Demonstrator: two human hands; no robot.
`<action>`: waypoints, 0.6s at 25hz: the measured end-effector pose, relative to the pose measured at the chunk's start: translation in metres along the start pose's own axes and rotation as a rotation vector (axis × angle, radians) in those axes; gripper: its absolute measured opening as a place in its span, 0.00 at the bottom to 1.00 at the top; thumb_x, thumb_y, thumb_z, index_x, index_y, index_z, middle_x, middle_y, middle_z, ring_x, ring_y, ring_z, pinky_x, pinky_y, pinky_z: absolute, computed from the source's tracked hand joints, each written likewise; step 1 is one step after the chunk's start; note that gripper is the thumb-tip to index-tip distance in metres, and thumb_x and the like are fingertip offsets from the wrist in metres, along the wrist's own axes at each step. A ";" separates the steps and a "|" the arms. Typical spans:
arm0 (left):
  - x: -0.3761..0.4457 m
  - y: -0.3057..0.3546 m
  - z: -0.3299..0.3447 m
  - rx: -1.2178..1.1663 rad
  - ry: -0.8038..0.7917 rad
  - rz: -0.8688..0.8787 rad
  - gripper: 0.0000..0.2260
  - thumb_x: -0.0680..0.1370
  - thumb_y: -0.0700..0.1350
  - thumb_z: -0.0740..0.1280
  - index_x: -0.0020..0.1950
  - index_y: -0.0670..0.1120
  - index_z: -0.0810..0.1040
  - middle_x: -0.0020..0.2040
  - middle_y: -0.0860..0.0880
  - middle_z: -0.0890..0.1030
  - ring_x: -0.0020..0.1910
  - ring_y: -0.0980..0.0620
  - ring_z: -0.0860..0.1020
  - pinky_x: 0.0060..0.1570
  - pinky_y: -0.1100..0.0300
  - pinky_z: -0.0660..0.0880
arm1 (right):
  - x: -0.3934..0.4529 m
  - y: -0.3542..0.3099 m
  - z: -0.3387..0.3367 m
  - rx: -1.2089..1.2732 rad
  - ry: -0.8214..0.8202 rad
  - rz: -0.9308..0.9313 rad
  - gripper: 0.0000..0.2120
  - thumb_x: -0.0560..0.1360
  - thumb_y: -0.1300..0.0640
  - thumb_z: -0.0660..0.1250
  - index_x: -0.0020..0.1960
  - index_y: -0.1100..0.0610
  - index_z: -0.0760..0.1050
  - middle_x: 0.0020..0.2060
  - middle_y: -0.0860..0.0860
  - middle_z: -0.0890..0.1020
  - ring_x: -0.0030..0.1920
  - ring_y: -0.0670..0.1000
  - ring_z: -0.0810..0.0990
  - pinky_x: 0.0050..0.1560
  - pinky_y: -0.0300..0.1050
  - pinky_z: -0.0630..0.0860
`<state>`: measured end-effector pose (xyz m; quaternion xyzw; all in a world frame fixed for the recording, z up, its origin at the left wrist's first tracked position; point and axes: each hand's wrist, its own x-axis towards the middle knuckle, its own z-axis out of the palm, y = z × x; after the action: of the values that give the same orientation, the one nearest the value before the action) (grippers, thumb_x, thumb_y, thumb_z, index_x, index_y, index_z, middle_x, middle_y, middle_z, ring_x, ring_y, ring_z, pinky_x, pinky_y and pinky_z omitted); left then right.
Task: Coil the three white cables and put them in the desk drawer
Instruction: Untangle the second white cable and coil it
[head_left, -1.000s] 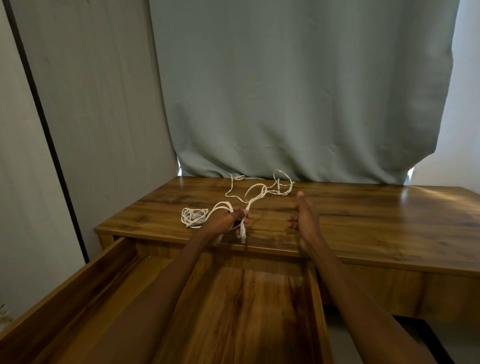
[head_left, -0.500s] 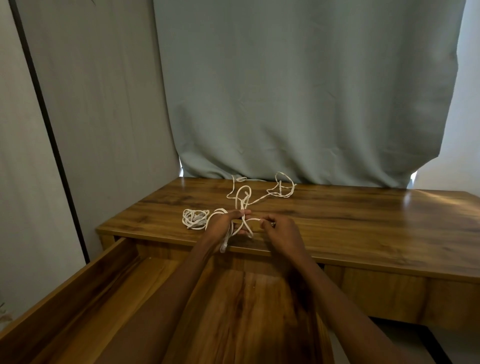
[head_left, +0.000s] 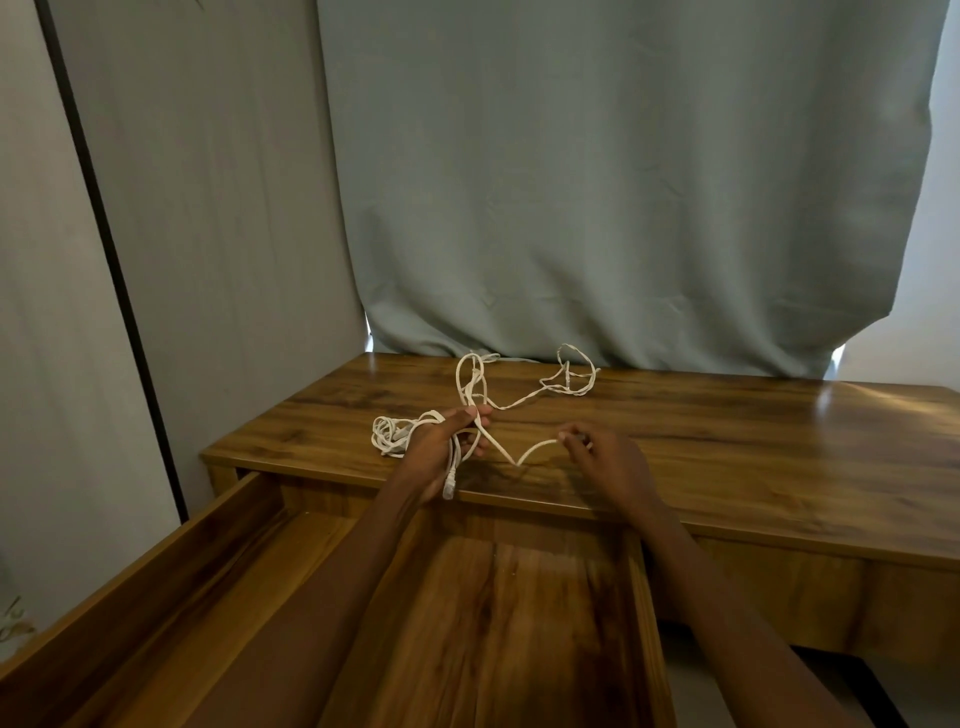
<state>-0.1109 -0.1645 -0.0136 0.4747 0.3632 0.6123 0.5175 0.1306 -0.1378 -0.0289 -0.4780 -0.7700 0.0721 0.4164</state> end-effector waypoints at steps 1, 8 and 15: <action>0.000 0.001 0.000 -0.002 0.011 0.007 0.11 0.82 0.42 0.62 0.56 0.38 0.82 0.44 0.44 0.82 0.37 0.53 0.80 0.37 0.63 0.79 | 0.000 -0.001 0.000 -0.116 -0.123 -0.057 0.10 0.82 0.49 0.63 0.56 0.47 0.81 0.50 0.46 0.83 0.48 0.46 0.79 0.44 0.45 0.76; 0.004 -0.010 0.023 -0.033 0.058 -0.016 0.15 0.79 0.46 0.68 0.59 0.36 0.79 0.37 0.43 0.80 0.31 0.51 0.79 0.28 0.59 0.76 | -0.005 -0.039 0.037 -0.184 -0.450 -0.179 0.19 0.77 0.40 0.65 0.67 0.40 0.74 0.70 0.44 0.76 0.75 0.51 0.66 0.75 0.62 0.59; 0.010 -0.007 0.013 0.157 0.126 0.073 0.18 0.74 0.54 0.74 0.54 0.40 0.82 0.39 0.40 0.83 0.38 0.43 0.83 0.39 0.54 0.79 | -0.018 -0.055 0.031 0.871 -0.335 0.193 0.16 0.81 0.50 0.63 0.53 0.61 0.84 0.54 0.53 0.86 0.58 0.54 0.84 0.63 0.55 0.77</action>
<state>-0.0964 -0.1534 -0.0147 0.4874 0.4241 0.6291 0.4322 0.0753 -0.1723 -0.0313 -0.3104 -0.6767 0.5026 0.4395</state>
